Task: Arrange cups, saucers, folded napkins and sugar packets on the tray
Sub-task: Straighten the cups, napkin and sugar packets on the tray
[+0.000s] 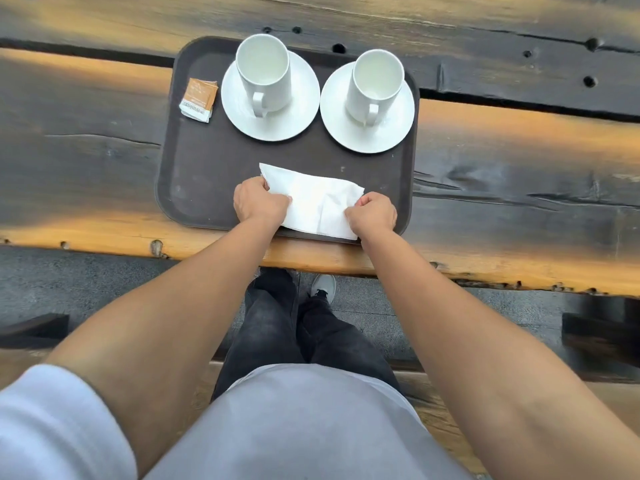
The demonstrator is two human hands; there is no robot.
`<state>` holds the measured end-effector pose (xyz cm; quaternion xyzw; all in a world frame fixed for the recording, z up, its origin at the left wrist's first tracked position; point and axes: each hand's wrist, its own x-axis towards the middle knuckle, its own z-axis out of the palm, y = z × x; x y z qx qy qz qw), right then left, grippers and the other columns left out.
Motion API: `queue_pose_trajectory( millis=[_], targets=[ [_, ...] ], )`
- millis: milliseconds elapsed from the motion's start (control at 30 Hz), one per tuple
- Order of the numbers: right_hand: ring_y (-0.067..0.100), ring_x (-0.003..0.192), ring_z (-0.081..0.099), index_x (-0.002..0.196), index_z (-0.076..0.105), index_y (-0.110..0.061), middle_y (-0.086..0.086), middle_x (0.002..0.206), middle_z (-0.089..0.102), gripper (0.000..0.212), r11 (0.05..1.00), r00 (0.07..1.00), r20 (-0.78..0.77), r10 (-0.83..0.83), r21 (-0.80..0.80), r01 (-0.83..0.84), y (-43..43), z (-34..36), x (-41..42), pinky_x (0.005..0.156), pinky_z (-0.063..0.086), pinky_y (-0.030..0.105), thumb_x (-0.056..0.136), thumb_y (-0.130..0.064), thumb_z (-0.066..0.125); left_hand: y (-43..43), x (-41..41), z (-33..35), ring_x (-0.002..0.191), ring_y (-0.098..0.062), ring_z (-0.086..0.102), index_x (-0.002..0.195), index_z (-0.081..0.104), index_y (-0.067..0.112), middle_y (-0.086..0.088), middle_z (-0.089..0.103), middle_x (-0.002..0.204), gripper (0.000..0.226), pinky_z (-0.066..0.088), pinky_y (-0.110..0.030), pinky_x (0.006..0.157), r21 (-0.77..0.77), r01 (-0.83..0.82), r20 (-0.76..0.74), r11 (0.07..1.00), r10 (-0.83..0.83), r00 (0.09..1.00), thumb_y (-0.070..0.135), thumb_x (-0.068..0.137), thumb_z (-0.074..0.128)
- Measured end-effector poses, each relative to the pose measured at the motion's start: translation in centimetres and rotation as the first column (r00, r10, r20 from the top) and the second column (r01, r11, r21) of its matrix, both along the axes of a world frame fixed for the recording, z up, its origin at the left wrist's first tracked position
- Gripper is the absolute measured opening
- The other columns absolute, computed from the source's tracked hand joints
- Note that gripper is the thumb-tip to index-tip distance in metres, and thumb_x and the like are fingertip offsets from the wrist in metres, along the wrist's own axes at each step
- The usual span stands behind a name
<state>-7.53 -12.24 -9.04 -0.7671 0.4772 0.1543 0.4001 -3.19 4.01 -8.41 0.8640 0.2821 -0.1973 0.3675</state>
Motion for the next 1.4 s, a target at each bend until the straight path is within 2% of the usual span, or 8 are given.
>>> queue_pose_trajectory(
  millis=[100, 267, 367, 467, 667, 900, 1067, 1400],
  targets=[
    [0.031, 0.096, 0.055, 0.067, 0.045, -0.023, 0.011, 0.11, 0.06, 0.016, 1.0, 0.998, 0.064, 0.001, -0.015, 0.0, 0.7, 0.7, -0.1, 0.082, 0.05, 0.034, 0.076, -0.01, 0.051, 0.2, -0.2, 0.2, 0.1, -0.022, 0.052, 0.072, 0.054, 0.019, -0.001, 0.054, 0.108, 0.022, 0.048, -0.031, 0.079, -0.005, -0.031, 0.058, 1.0, 0.031, 0.998, 0.023, 0.072, 0.075],
    [0.021, 0.086, 0.051, 0.089, 0.047, -0.019, 0.0, 0.096, 0.056, 0.015, 0.993, 0.988, 0.149, -0.036, 0.114, 0.019, 0.4, 1.1, 0.2, 0.071, 0.042, 0.03, 0.08, -0.012, 0.057, 0.4, -0.1, 0.1, 0.076, -0.026, 0.042, 0.06, 0.031, 0.021, 0.002, 0.042, 0.071, 0.045, 0.034, -0.033, 0.061, -0.107, -0.016, 0.097, 0.994, 0.027, 0.995, 0.028, 0.066, 0.075],
    [0.018, 0.084, 0.055, 0.105, 0.05, -0.014, -0.001, 0.093, 0.056, 0.033, 0.949, 0.973, 0.147, -0.18, 0.285, 0.133, 0.0, 1.1, 0.4, 0.065, 0.043, 0.027, 0.077, -0.013, 0.069, 0.8, 0.0, -0.1, 0.069, -0.023, 0.05, 0.071, 0.046, 0.015, 0.0, 0.055, 0.073, 0.034, 0.043, -0.031, 0.061, -0.244, -0.073, 0.062, 0.967, 0.091, 0.994, 0.022, 0.069, 0.08],
    [0.026, 0.087, 0.068, 0.087, 0.059, -0.011, 0.005, 0.092, 0.068, 0.019, 0.868, 0.957, 0.094, -0.274, 0.453, 0.204, -0.7, 0.8, 0.6, 0.063, 0.052, 0.031, 0.075, -0.007, 0.074, 1.2, 0.3, 0.0, 0.08, -0.019, 0.06, 0.083, 0.053, 0.017, 0.0, 0.067, 0.092, 0.035, 0.05, -0.033, 0.072, -0.29, -0.138, 0.05, 0.947, 0.159, 0.986, 0.035, 0.072, 0.082],
    [0.028, 0.084, 0.067, 0.078, 0.062, -0.013, 0.011, 0.095, 0.072, 0.02, 0.795, 0.962, 0.073, -0.262, 0.581, 0.173, -2.0, 0.8, 0.6, 0.084, 0.056, 0.044, 0.083, 0.006, 0.067, 2.5, 1.2, -0.1, 0.078, -0.016, 0.064, 0.073, 0.063, 0.022, 0.008, 0.069, 0.08, 0.018, 0.051, -0.029, 0.071, -0.261, -0.132, 0.023, 0.956, 0.143, 0.989, 0.029, 0.078, 0.079],
    [0.022, 0.08, 0.069, 0.085, 0.063, -0.015, 0.004, 0.092, 0.072, 0.022, 0.78, 0.971, 0.121, -0.207, 0.62, 0.089, -3.0, 1.5, 1.7, 0.071, 0.059, 0.036, 0.084, 0.006, 0.065, 3.5, 2.5, 0.2, 0.089, -0.023, 0.072, 0.091, 0.073, 0.016, -0.001, 0.075, 0.092, 0.024, 0.06, -0.034, 0.079, -0.509, -0.133, -0.01, 0.85, 0.149, 0.989, -0.007, 0.083, 0.07],
    [0.019, 0.074, 0.065, 0.079, 0.062, -0.019, 0.004, 0.087, 0.069, 0.013, 0.82, 0.974, 0.125, -0.192, 0.565, 0.089, -2.9, 1.0, 2.6, 0.064, 0.053, 0.031, 0.09, -0.02, 0.069, 3.4, 2.9, -0.2, 0.088, -0.02, 0.074, 0.089, 0.074, 0.014, -0.005, 0.076, 0.096, 0.006, 0.06, -0.034, 0.078, -0.536, -0.182, -0.045, 0.824, 0.188, 0.981, 0.016, 0.086, 0.078],
    [0.03, 0.091, 0.072, 0.084, 0.066, -0.009, 0.014, 0.101, 0.073, 0.016, 0.863, 0.978, 0.148, -0.15, 0.503, 0.057, -3.4, 1.0, 3.6, 0.077, 0.062, 0.044, 0.087, 0.006, 0.064, 4.6, 4.1, -0.6, 0.093, -0.021, 0.074, 0.099, 0.073, 0.019, -0.002, 0.076, 0.098, 0.026, 0.061, -0.038, 0.081, -0.519, -0.233, -0.039, 0.822, 0.249, 0.968, -0.003, 0.087, 0.069]
  ],
)
